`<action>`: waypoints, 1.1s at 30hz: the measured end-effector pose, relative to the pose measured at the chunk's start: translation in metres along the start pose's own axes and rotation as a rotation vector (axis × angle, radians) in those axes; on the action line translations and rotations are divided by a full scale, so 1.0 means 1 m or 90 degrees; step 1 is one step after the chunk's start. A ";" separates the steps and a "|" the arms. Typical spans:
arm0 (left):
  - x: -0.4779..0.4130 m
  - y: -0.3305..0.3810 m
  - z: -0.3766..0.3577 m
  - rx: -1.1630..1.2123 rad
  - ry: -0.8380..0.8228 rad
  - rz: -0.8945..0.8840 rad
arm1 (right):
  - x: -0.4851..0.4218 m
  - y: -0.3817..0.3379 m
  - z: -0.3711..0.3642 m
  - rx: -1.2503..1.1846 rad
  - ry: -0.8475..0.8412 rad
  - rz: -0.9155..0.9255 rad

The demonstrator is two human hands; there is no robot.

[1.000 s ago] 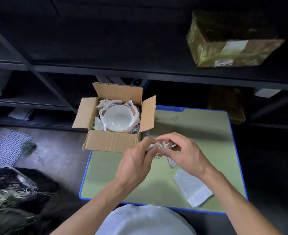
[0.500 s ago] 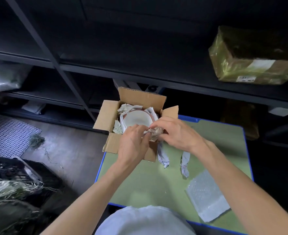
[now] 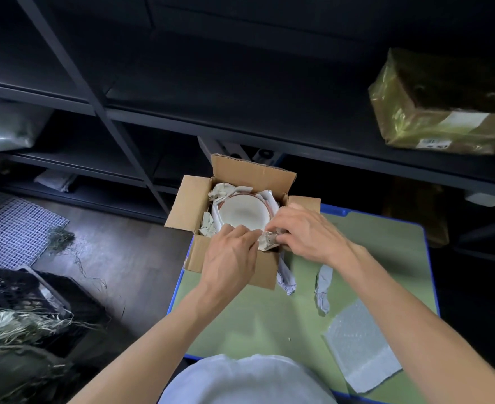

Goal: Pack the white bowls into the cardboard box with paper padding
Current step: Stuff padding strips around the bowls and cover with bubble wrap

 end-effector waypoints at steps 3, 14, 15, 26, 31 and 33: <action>-0.004 -0.002 -0.001 0.035 0.001 0.023 | -0.001 -0.001 -0.001 0.014 0.024 -0.011; -0.011 0.000 -0.008 0.038 0.008 0.085 | -0.009 -0.005 0.002 0.100 -0.013 0.037; -0.012 -0.001 -0.008 0.053 0.010 0.097 | -0.008 -0.005 0.002 0.101 -0.011 0.037; -0.027 -0.006 -0.006 0.086 -0.134 0.108 | -0.005 -0.011 0.000 0.141 0.019 0.054; -0.032 -0.006 -0.011 0.116 -0.146 0.187 | -0.001 -0.011 0.002 0.166 0.003 0.025; -0.033 -0.007 -0.010 0.148 -0.132 0.194 | 0.003 -0.010 0.000 0.179 -0.001 0.032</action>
Point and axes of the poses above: each hand's wrist, its own x-axis away from the middle knuckle, its own z-axis out of the back of the hand, y = z × x, the point moved 3 cm from there along -x, towards the middle knuckle, and after that the axes turned 5 degrees about x, right-handed, at the moved point
